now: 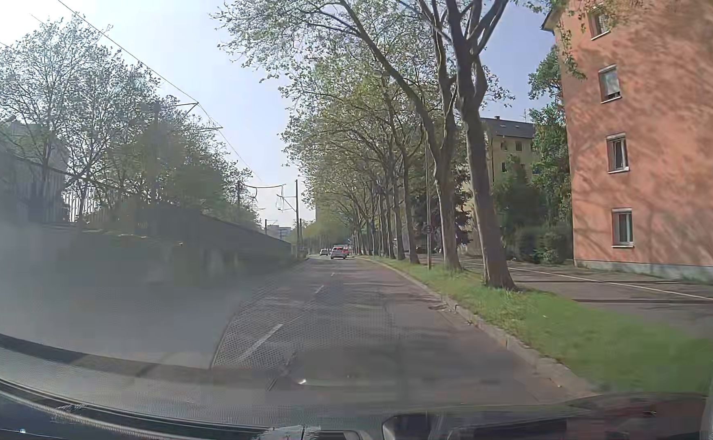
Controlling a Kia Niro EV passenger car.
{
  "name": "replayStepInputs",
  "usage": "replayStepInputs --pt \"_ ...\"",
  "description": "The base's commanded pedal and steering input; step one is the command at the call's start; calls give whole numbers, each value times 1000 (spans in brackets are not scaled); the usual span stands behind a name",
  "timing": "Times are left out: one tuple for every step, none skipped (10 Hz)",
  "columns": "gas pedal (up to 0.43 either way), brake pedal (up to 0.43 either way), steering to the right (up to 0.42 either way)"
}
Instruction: Follow the waypoints while adhering to traffic rules and regulations
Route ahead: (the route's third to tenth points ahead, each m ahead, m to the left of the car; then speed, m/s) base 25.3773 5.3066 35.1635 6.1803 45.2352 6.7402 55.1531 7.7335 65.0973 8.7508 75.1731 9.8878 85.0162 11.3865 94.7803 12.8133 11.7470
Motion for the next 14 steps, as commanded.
replayStepInputs --pt "79 0 -5" --pt "79 0 -5" --pt "79 0 -5" --pt "67 0 -4" --pt "67 0 -5" --pt "67 0 -4" --pt "67 0 -2" --pt "67 0 -2" --pt "67 0 -2" --pt "67 0 -2" --pt "59 0 -2" --pt "59 0 -2" --pt "39 0 -2" --pt "28 0 -2"
